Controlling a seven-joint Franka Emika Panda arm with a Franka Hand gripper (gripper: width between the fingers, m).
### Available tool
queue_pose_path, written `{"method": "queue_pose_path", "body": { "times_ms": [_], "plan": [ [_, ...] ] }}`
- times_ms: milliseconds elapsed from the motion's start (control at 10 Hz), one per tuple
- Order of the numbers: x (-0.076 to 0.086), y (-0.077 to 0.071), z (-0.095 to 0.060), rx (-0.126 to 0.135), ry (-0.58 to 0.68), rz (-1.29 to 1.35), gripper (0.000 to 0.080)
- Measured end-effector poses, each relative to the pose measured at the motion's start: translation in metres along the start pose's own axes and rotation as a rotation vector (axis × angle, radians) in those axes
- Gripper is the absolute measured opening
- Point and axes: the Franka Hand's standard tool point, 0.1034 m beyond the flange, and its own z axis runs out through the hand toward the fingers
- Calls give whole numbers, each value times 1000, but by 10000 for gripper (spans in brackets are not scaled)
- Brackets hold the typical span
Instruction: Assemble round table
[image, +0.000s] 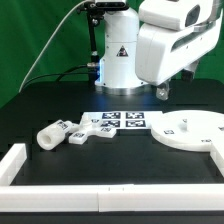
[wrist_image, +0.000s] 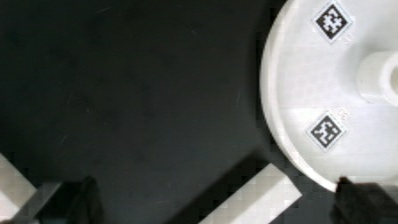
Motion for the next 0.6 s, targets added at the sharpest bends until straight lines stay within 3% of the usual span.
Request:
{"method": "queue_pose_path", "body": {
  "times_ms": [500,600],
  "plan": [
    [-1,-2,2,9,-8,5,649],
    [-2,-4,-1,-11,11,3,649]
  ]
}}
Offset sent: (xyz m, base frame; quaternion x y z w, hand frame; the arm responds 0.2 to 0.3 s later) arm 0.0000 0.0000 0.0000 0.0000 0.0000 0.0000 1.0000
